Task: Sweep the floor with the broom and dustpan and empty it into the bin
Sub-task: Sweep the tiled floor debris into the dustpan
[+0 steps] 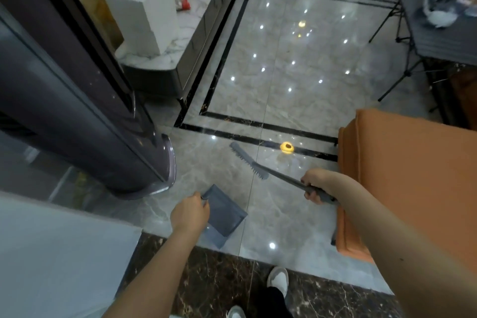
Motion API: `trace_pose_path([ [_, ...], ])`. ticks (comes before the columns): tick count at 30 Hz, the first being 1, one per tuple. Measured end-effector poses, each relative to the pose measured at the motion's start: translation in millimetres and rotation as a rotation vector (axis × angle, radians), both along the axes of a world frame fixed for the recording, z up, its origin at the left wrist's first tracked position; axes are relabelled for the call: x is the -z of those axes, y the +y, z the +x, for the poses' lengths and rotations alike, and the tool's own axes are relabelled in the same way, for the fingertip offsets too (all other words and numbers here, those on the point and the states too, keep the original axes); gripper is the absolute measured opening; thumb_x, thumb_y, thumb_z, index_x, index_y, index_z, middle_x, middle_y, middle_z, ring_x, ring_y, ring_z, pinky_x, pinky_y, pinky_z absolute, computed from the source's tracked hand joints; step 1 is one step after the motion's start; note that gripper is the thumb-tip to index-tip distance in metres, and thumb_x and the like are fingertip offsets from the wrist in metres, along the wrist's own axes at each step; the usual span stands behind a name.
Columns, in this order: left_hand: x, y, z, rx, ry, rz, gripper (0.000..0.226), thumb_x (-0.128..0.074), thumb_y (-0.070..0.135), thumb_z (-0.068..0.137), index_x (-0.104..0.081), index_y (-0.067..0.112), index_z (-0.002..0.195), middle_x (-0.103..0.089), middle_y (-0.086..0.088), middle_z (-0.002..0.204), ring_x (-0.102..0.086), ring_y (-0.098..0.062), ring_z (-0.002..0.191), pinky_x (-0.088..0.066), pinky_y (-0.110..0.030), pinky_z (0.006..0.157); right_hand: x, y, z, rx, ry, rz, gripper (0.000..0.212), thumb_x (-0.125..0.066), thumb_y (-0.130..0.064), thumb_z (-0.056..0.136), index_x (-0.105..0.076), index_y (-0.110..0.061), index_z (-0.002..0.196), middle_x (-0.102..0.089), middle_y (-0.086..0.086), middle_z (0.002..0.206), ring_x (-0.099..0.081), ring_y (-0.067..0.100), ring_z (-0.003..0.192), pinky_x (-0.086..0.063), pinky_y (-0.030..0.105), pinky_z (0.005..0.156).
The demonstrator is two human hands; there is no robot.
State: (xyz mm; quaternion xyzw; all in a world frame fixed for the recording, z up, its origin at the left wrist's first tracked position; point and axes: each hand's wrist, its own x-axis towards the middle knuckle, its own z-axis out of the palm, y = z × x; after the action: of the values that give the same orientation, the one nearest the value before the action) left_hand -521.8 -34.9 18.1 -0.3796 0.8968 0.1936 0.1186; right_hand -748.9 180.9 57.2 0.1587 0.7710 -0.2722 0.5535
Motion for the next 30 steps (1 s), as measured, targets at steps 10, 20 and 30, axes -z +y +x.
trace_pose_path([
  [10,-59,-7,-107,0.13,-0.023,-0.071,0.024,-0.046,0.027,0.091,-0.061,0.015,0.105,-0.069,-0.013,0.102,-0.063,-0.034,0.096,-0.046,-0.033,0.07,-46,15,-110,0.062,0.069,-0.04,0.021,-0.033,-0.02,0.096,-0.043,-0.004,0.087,-0.038,0.007,0.057,-0.031,0.012,0.023,-0.029,0.011,0.032],
  [20,-87,-47,-237,-0.266,0.054,0.09,0.037,-0.046,0.034,0.088,-0.06,0.012,0.114,-0.069,-0.013,0.09,-0.067,-0.032,0.084,-0.055,-0.038,0.079,-44,-6,-235,0.16,0.001,-0.123,0.017,-0.025,-0.006,0.094,-0.042,-0.002,0.091,-0.042,0.008,0.063,-0.04,0.015,0.029,-0.034,0.016,0.031],
  [30,-88,-81,-318,-0.399,0.119,0.185,0.029,-0.049,0.028,0.091,-0.063,0.007,0.103,-0.071,-0.011,0.078,-0.063,-0.015,0.043,-0.045,-0.024,0.046,-44,-32,-315,0.091,-0.058,-0.054,0.015,-0.035,-0.007,0.096,-0.04,-0.006,0.083,-0.04,0.008,0.059,-0.038,0.014,0.024,-0.035,0.013,0.03],
])
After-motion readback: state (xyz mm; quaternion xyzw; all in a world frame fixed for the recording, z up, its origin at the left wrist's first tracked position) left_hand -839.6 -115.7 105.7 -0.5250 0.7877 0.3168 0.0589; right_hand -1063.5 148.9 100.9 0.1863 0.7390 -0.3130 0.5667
